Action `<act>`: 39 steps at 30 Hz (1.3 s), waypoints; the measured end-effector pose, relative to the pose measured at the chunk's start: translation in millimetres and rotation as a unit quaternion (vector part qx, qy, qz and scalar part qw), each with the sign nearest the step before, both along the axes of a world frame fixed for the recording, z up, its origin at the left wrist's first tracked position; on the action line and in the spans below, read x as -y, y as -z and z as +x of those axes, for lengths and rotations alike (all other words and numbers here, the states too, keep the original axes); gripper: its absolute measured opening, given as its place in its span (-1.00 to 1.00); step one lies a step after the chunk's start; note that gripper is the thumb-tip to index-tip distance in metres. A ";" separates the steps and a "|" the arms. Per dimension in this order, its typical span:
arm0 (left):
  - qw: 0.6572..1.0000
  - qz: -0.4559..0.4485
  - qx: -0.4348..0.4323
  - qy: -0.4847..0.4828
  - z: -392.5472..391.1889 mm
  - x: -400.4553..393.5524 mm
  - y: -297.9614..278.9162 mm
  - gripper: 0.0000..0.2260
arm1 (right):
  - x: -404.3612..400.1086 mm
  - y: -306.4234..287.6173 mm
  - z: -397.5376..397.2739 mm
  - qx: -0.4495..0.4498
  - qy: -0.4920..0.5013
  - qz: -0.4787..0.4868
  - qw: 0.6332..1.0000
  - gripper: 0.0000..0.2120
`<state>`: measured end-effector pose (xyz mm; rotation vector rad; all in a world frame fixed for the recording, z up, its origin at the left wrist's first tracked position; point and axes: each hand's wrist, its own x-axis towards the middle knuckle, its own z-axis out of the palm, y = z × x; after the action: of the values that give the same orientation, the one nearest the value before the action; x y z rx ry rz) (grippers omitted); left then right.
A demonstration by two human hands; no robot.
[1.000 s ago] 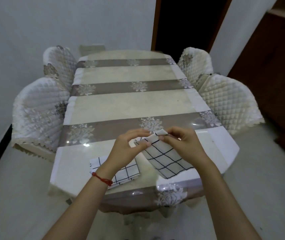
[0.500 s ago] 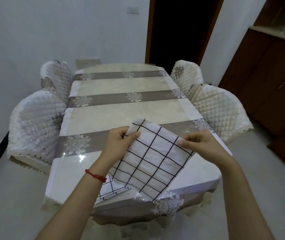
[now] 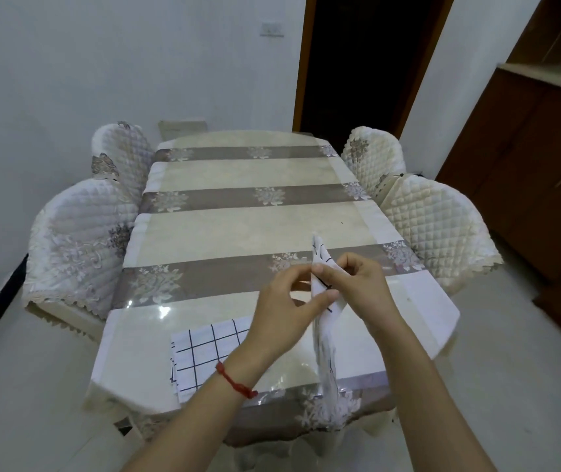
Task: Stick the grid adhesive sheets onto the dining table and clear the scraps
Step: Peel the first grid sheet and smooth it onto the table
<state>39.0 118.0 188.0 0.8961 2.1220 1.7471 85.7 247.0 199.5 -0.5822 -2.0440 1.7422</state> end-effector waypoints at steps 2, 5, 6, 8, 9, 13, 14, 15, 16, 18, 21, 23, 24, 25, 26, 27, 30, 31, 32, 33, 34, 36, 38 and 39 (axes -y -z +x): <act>1.000 0.004 0.005 -0.005 4.6 -4.3 -0.7 -0.76 | 5.0 1.6 -2.0 0.000 -0.004 -0.010 1.000 -0.66; 0.999 0.019 0.019 -0.025 1.3 -4.4 2.9 -0.88 | 5.6 3.8 -1.5 0.004 -0.014 -0.032 0.999 -0.70; 0.999 0.020 0.027 -0.030 -0.8 -2.4 4.8 -0.85 | 4.1 4.8 -0.4 0.008 -0.022 -0.041 0.999 -0.71; 0.998 0.020 0.047 -0.039 -5.7 2.0 8.2 -0.85 | -0.6 6.8 3.5 0.021 -0.050 -0.055 0.997 -0.72; 0.997 0.020 0.054 -0.043 -8.4 4.2 9.7 -0.86 | -4.1 7.7 6.0 0.028 -0.067 -0.060 0.996 -0.73; 0.994 0.022 0.051 -0.098 -28.7 14.2 15.1 -0.80 | -24.1 7.2 19.5 0.050 -0.091 -0.069 0.992 -0.79; 0.992 0.027 0.048 -0.116 -36.5 18.7 16.3 -0.77 | -30.2 5.3 24.1 0.054 -0.083 -0.070 0.993 -0.81; 0.989 0.031 0.045 -0.134 -44.7 24.3 17.8 -0.75 | -37.1 4.6 28.6 0.053 -0.071 -0.068 0.994 -0.82; 0.987 0.032 0.042 -0.152 -52.6 30.8 19.4 -0.75 | -44.0 4.0 32.8 0.051 -0.056 -0.064 0.995 -0.81; 0.982 0.034 0.042 -0.180 -66.3 43.2 21.7 -0.75 | -57.4 4.8 38.1 0.049 -0.021 -0.061 0.997 -0.85; 0.976 0.039 0.051 -0.206 -80.5 55.7 25.0 -0.77 | -72.3 6.6 39.3 0.051 0.035 -0.044 0.997 -0.93; 0.975 0.032 0.059 -0.213 -86.1 62.2 27.2 -0.80 | -79.5 8.8 36.6 0.056 0.071 -0.014 0.996 -0.86; 0.974 0.027 0.064 -0.214 -88.2 65.3 28.7 -0.80 | -81.7 9.7 34.6 0.056 0.087 0.001 0.995 -0.85; 0.974 0.023 0.069 -0.213 -90.2 68.1 30.7 -0.78 | -84.2 11.5 31.4 0.054 0.102 0.016 0.993 -0.84; 0.974 0.021 0.075 -0.213 -91.8 70.4 33.1 -0.77 | -86.5 14.0 27.3 0.054 0.116 0.030 0.991 -0.83; 0.973 0.020 0.083 -0.213 -93.2 71.7 35.8 -0.77 | -88.8 17.4 22.0 0.058 0.126 0.046 0.989 -0.82; 0.967 0.010 0.122 -0.226 -98.9 71.3 48.3 -0.76 | -94.7 30.4 2.3 0.083 0.127 0.086 0.985 -0.90; 0.964 -0.004 0.129 -0.231 -101.4 70.7 54.4 -0.70 | -96.8 35.6 -4.4 0.094 0.120 0.091 0.984 -0.94; 0.962 -0.020 0.135 -0.235 -103.8 71.1 61.5 -0.64 | -98.6 41.4 -10.6 0.103 0.114 0.092 0.984 -0.96; 0.959 -0.033 0.148 -0.239 -106.7 71.7 69.1 -0.61 | -100.6 48.2 -16.5 0.108 0.108 0.087 0.984 -0.94; 0.954 -0.039 0.169 -0.245 -109.6 72.8 78.2 -0.61 | -102.7 55.7 -21.5 0.114 0.106 0.079 0.985 -0.90; 0.943 -0.044 0.205 -0.259 -115.0 74.9 98.4 -0.64 | -105.1 73.3 -29.4 0.134 0.106 0.050 0.984 -0.78; 0.932 -0.058 0.225 -0.278 -118.8 74.7 118.3 -0.77 | -105.7 94.3 -32.9 0.159 0.100 -0.009 0.982 -0.66; 0.927 -0.060 0.233 -0.288 -119.7 73.4 126.5 -0.84 | -105.6 105.4 -32.7 0.175 0.095 -0.037 0.979 -0.63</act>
<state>-80.7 44.6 61.5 -0.2098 2.2370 1.7992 53.0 352.6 94.2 -1.1398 -2.0674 1.7030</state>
